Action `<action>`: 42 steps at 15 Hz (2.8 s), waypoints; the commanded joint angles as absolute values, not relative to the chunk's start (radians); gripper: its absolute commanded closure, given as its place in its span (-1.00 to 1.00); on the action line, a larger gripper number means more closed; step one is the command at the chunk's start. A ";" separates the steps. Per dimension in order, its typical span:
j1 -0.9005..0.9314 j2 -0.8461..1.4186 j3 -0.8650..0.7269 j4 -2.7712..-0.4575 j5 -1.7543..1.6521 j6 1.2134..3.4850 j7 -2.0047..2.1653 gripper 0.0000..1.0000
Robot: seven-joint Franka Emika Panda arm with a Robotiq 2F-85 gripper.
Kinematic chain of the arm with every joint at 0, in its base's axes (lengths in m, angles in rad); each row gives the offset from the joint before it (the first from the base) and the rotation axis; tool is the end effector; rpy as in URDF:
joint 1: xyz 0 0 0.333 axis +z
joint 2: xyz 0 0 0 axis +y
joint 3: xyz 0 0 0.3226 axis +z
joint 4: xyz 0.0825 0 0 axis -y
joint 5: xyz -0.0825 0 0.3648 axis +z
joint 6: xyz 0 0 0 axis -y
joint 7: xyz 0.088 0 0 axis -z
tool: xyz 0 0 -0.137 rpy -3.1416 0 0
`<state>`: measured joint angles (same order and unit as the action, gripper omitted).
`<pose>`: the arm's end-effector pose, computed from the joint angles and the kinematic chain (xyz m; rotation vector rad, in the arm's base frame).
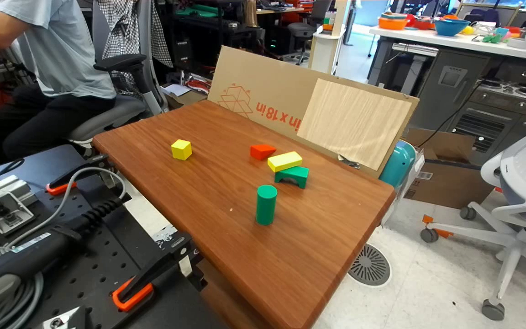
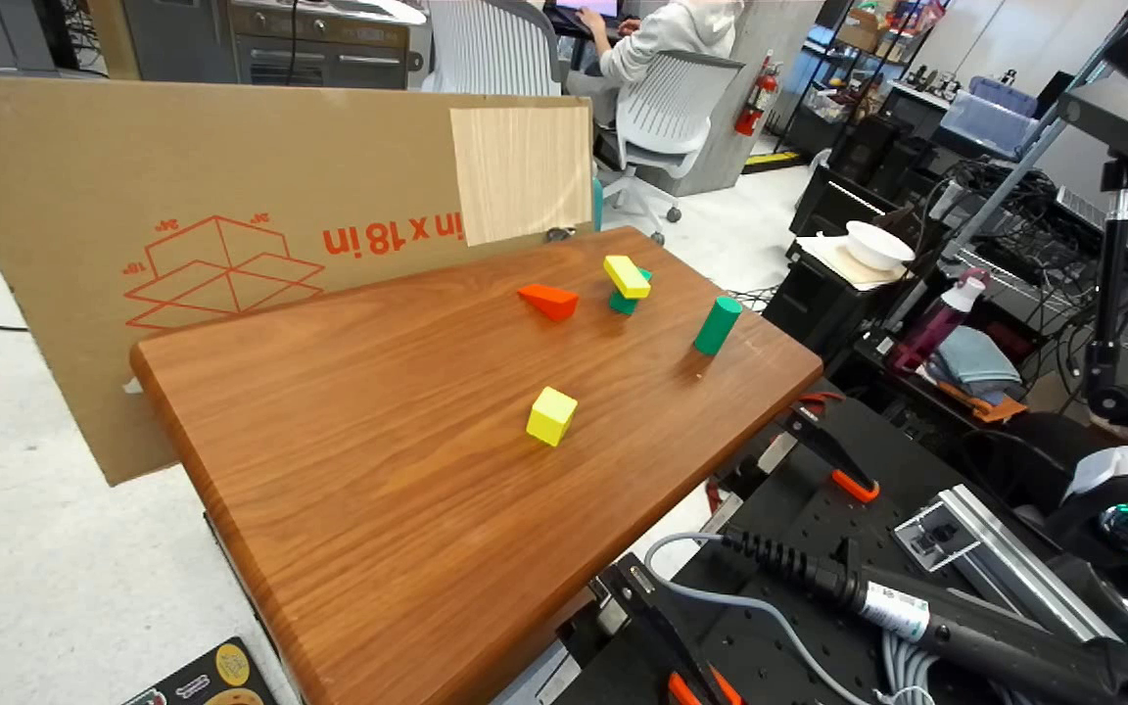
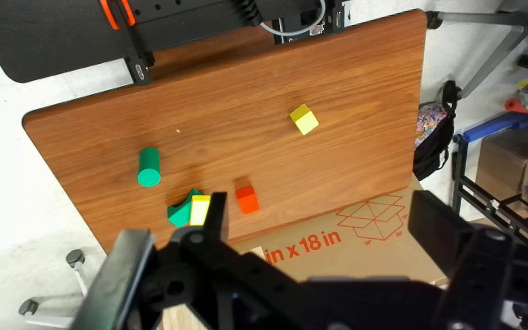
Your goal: Move the yellow cube to the right
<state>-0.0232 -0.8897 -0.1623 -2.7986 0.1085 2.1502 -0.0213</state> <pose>0.2887 -0.0433 0.4435 -2.9043 0.2452 -0.3633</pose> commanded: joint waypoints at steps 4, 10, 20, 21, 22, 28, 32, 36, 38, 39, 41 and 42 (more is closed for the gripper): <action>-0.038 -0.887 -0.149 -2.796 0.122 2.146 -0.033 -1.00; -0.038 -0.887 -0.149 -2.796 0.122 2.146 -0.033 -1.00; 0.018 -0.682 -0.160 -2.755 0.124 2.220 -0.120 -1.00; 0.028 -0.615 -0.160 -2.741 0.124 2.250 -0.139 -1.00; 0.043 -0.554 -0.163 -2.723 0.126 2.265 -0.164 -1.00; 0.097 -0.199 -0.108 -2.587 0.102 2.315 -0.291 -1.00; 0.084 0.037 -0.049 -2.459 0.060 2.360 -0.341 -1.00; 0.084 0.219 0.002 -2.346 -0.092 2.399 -0.294 -1.00; 0.091 0.288 0.018 -2.302 -0.147 2.398 -0.291 -1.00; 0.095 0.322 0.024 -2.282 -0.177 2.400 -0.285 -1.00; 0.100 0.378 0.035 -2.245 -0.216 2.392 -0.282 -1.00; 0.102 0.402 0.039 -2.228 -0.234 2.390 -0.280 -1.00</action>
